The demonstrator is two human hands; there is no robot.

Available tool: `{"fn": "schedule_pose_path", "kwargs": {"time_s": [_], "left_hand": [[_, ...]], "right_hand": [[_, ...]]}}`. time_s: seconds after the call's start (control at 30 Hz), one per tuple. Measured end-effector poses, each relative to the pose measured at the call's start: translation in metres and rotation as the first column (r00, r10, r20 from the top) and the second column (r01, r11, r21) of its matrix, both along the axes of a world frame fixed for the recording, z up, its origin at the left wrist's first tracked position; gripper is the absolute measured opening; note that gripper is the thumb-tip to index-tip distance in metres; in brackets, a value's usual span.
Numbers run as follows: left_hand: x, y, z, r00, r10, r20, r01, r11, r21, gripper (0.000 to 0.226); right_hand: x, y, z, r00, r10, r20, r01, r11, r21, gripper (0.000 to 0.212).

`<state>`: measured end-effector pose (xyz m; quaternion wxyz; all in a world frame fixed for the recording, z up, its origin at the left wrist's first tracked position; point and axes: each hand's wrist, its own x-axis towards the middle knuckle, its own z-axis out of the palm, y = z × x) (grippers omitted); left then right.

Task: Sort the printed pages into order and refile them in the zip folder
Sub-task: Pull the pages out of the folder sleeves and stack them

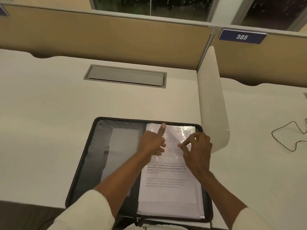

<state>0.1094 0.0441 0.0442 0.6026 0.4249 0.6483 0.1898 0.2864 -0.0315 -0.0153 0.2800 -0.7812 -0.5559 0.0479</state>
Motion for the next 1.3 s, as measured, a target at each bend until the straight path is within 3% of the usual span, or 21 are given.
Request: {"fn": "schedule_pose_path", "kwargs": {"time_s": [0.1,0.27,0.33,0.4,0.47,0.6,0.67,0.83,1.03,1.17,1.3], "left_hand": [[0.011,0.011,0.009,0.993,0.084,0.084,-0.07,0.984,-0.163,0.078],[0.02,0.017,0.008,0.98,0.155,0.122,-0.119,0.958,-0.261,0.026],[0.023,0.015,0.002,0.97,0.209,0.125,-0.172,0.951,-0.258,0.023],[0.027,0.014,-0.004,0.963,0.242,0.119,-0.207,0.946,-0.25,0.027],[0.032,0.011,-0.007,0.95,0.291,0.118,-0.256,0.936,-0.241,0.033],[0.042,0.003,-0.011,0.927,0.349,0.133,-0.321,0.927,-0.195,0.045],[0.047,-0.001,-0.013,0.93,0.347,0.125,-0.324,0.931,-0.169,0.049],[0.058,-0.006,-0.012,0.935,0.341,0.097,-0.333,0.939,-0.092,0.038],[0.058,-0.008,-0.015,0.956,0.286,0.067,-0.288,0.957,0.025,0.031],[0.058,-0.013,-0.016,0.974,0.222,0.048,-0.226,0.968,0.112,0.048],[0.051,-0.024,-0.025,0.985,0.124,-0.122,-0.092,0.965,0.246,0.067]], "right_hand": [[0.001,0.001,0.0,0.994,0.067,-0.09,-0.069,0.997,-0.027,0.03],[0.004,0.007,0.009,0.938,0.065,-0.339,-0.122,0.981,-0.149,0.033],[0.006,0.013,0.024,0.852,0.011,-0.523,-0.158,0.958,-0.238,0.036],[0.006,0.026,0.046,0.705,-0.057,-0.707,-0.2,0.94,-0.275,0.04],[0.007,0.045,0.062,0.647,-0.044,-0.762,-0.241,0.935,-0.258,0.039],[-0.002,0.099,0.082,0.768,0.078,-0.636,-0.39,0.844,-0.368,0.021],[-0.009,0.127,0.084,0.849,0.162,-0.503,-0.432,0.762,-0.483,0.024],[-0.021,0.166,0.078,0.924,0.311,-0.225,-0.369,0.565,-0.738,0.014],[-0.022,0.18,0.077,0.936,0.263,-0.235,-0.343,0.53,-0.775,0.012],[-0.023,0.184,0.078,0.937,0.259,-0.235,-0.335,0.467,-0.818,0.027],[-0.02,0.187,0.071,0.927,0.314,-0.203,-0.32,0.382,-0.867,0.031]]}}
